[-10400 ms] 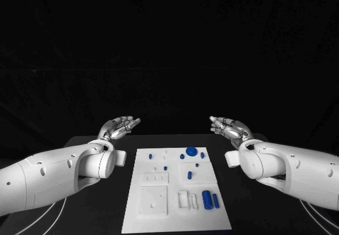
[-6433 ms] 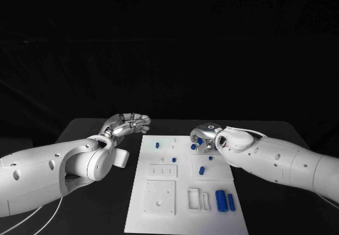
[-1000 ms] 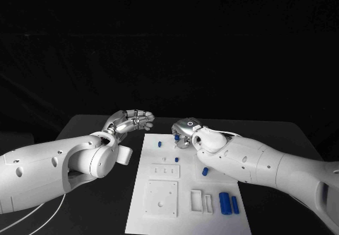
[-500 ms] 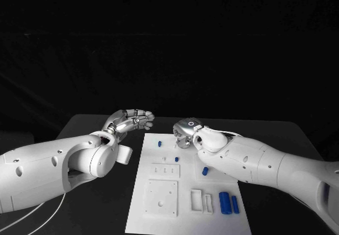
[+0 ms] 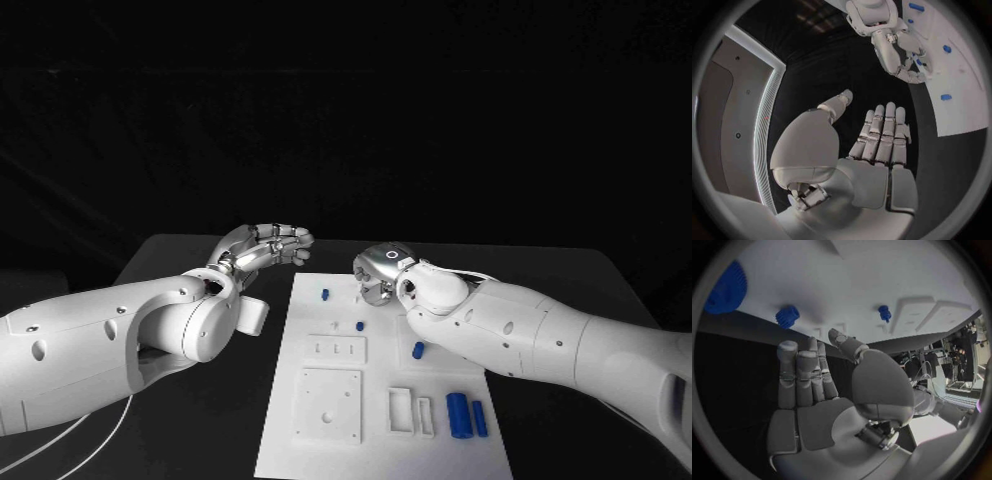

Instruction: Assemble the parts on the task board

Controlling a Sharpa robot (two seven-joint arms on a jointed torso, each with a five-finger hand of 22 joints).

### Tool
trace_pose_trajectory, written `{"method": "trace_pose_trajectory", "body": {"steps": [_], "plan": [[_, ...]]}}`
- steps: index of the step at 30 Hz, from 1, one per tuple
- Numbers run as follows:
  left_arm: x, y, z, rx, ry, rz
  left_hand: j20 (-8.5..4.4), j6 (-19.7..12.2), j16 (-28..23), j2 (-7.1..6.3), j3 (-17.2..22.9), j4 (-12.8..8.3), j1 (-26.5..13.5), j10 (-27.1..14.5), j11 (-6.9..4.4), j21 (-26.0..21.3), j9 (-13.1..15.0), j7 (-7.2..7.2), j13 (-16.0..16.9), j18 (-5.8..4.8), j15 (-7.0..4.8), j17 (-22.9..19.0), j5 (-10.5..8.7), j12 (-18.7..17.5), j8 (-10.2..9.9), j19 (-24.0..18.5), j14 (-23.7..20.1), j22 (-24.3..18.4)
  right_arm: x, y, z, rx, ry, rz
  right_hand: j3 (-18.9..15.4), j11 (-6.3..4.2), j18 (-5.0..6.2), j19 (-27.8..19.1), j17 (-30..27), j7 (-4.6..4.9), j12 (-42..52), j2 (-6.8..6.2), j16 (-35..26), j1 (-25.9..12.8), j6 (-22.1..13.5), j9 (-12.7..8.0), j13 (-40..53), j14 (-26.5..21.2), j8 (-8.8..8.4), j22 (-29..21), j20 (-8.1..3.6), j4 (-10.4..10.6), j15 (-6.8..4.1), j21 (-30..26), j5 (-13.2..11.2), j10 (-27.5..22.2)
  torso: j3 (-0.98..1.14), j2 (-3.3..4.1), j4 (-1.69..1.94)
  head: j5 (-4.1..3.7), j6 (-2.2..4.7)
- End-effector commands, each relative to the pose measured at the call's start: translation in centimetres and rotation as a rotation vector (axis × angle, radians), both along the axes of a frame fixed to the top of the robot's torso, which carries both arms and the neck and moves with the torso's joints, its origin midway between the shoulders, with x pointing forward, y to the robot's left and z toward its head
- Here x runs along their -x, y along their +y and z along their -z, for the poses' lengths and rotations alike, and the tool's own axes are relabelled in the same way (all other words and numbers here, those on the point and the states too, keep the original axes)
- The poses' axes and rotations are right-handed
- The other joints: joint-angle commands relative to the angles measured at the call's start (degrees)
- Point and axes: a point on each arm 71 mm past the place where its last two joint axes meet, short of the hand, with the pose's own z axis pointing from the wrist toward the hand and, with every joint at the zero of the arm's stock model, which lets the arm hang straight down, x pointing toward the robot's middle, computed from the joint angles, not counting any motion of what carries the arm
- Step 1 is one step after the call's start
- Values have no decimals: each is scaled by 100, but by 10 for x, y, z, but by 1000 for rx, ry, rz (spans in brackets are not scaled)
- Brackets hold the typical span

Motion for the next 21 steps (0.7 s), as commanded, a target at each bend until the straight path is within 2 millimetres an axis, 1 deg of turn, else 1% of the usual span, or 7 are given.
{"method": "trace_pose_trajectory", "body": {"steps": [1,6,9,13,15,16,21], "plan": [[0,0,-2,0,-11,7,47,42,-18,-4,2,-38,-74,32,-15,-27,-8,96,-6,113,12,-8,6,-38,-40,11,-38,8,5,-1,-3,-48,-12,-23,34,8,369,66,-13,14,-17,-46,30,21,-31,-13,-12,-30,-48,69,-77,5,29,-8,-19,-52,0,-10,-3,6,19],[-1,4,-2,-1,-13,-2,47,42,-20,-5,3,-40,-75,32,-16,-27,-8,95,-6,113,12,-8,5,-38,-40,10,-38,9,10,-7,-14,-109,-16,-34,15,30,369,73,-31,37,-27,-101,40,9,-73,-36,-27,-26,-86,68,-76,33,50,-10,-8,-109,0,-11,-17,16,35],[-1,6,-2,-2,-13,-6,47,42,-20,-7,4,-42,-77,32,-17,-27,-8,94,-6,113,12,-8,5,-39,-40,10,-38,9,11,-12,-22,-138,-16,-36,-6,39,369,76,-39,47,-26,-126,45,0,-89,-45,-33,-25,-100,68,-77,45,59,-10,-5,-132,2,-11,-7,14,48],[-2,8,-2,-2,-14,-9,47,43,-21,-8,5,-44,-78,32,-18,-28,-9,92,-6,113,12,-8,5,-39,-40,9,-38,10,12,-19,-33,-170,-20,-35,-37,44,369,78,-48,56,-21,-140,51,-14,-101,-52,-37,-25,-112,69,-78,61,65,-10,-1,-146,7,-11,-18,16,64],[-2,8,-2,-3,-14,-11,47,43,-22,-8,6,-45,-79,32,-19,-28,-9,92,-6,113,12,-8,5,-40,-40,9,-38,10,12,-24,-39,-180,-25,-32,-52,46,369,78,-52,59,-20,-150,54,-17,-109,-56,-39,-26,-118,69,-79,65,67,-11,0,-154,7,-7,-15,15,72],[-2,9,-2,-3,-14,-12,47,43,-22,-9,6,-46,-79,31,-19,-28,-9,91,-7,113,12,-8,5,-40,-40,9,-38,10,12,-26,-40,-184,-22,-28,-64,47,369,79,-54,62,-19,-151,55,-22,-112,-58,-40,-27,-121,69,-79,70,68,-11,1,-158,9,-9,-20,16,74],[-2,11,-2,-4,-14,-16,48,43,-23,-10,8,-49,-81,31,-21,-28,-9,89,-7,113,13,-8,5,-41,-40,9,-38,11,10,-42,-43,-174,5,-11,-95,42,369,79,-63,68,-5,-142,62,-19,-127,-66,-36,-28,-133,71,-82,75,63,-11,2,-141,8,-6,-15,6,88]]}}
